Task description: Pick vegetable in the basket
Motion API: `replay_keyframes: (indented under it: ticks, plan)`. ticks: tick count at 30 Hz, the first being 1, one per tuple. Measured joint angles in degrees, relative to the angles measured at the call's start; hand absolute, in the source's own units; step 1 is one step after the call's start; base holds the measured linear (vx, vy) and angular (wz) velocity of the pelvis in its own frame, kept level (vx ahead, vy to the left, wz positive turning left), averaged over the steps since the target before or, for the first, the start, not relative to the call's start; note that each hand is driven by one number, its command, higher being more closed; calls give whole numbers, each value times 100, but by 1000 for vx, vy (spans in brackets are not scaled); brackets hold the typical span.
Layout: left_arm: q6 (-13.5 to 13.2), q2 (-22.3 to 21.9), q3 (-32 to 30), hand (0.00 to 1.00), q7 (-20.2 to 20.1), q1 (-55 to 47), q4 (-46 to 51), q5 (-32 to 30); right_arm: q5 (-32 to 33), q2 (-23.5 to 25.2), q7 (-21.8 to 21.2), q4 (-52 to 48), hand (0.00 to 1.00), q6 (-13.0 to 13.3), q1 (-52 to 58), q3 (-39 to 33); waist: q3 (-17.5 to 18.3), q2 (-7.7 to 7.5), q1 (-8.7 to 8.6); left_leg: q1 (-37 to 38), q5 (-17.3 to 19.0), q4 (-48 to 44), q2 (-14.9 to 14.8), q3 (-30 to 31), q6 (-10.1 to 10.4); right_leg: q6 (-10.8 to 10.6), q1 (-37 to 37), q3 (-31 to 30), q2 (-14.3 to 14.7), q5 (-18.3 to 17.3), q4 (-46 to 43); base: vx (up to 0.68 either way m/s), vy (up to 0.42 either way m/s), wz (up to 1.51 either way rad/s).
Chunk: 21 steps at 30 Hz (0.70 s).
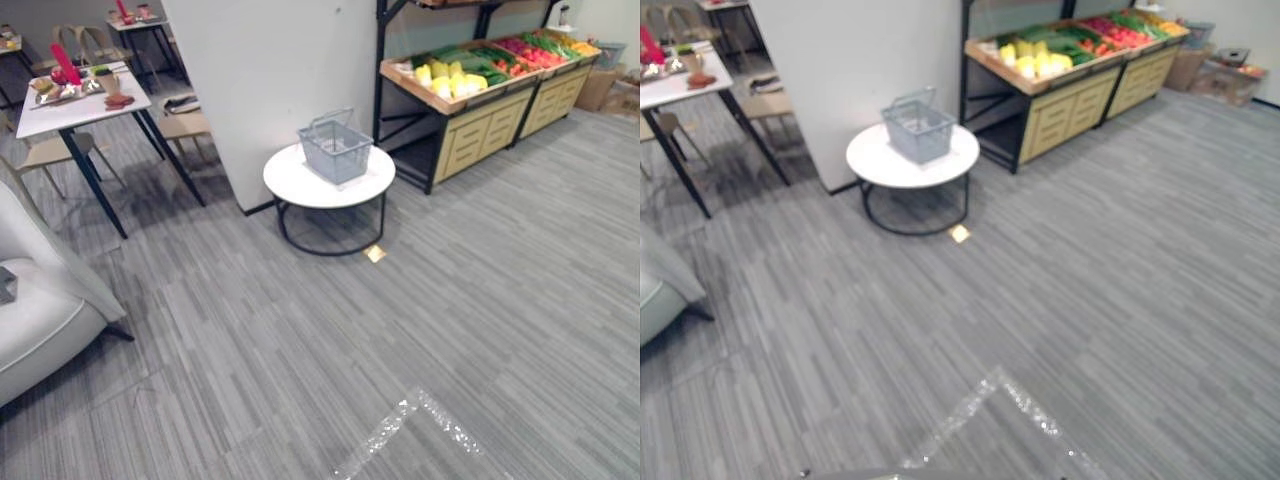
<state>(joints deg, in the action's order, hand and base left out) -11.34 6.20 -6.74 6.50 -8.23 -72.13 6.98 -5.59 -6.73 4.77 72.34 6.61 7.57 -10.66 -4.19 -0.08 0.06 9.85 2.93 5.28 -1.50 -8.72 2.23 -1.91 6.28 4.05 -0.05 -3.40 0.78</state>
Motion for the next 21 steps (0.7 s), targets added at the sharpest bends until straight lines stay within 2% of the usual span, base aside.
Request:
replay_keyframes:
  ticks: [2, 14, 16, 17, 19, 21]
  plan:
    - [6, 2, 28, 0, -13, -5, -2, 185, 25, 0, -1, -6, 0, 0, 1, 0, -4, 2, 0, 2, 1, 0, 0, -6, 0, 0, -1, -6, 1, 0, 1, -11, -17, -1]
    - [7, 7, 64, 0, 2, 18, -1, 188, 184, -6, 2, -34, 0, 1, -4, -2, -87, 18, -2, -31, 20, -1, -3, -4, -1, 1, -19, -20, 6, 0, 17, -8, -23, 0]
    - [9, 9, 54, 0, 12, 36, 1, 190, 196, -26, 2, -109, 0, 3, -20, 0, -143, 72, -10, -72, 21, -33, -14, 0, 1, 18, -73, -5, 10, -16, -83, -32, -39, 1]
    - [14, 18, 19, 0, 23, 113, 18, 193, 203, -25, 2, -151, 0, 3, -72, 24, -216, 53, -7, -162, 45, -148, -22, 3, 8, 107, -214, -2, 4, -83, -308, -42, -47, 3]
    - [17, 49, -41, 0, 42, 201, 70, 200, 208, -23, 2, -177, 0, 4, -164, 150, -412, 1, -7, -541, 332, -806, -66, 33, 18, 144, -467, 18, -21, -263, -728, -64, -50, 6]
    - [31, 42, -41, 0, 50, 236, 181, 202, 215, -30, 3, -189, 0, 26, -226, 215, -567, 31, -16, -1209, 811, -2189, -241, 187, 148, 218, -583, 135, 33, -491, -1019, -98, -52, 23]
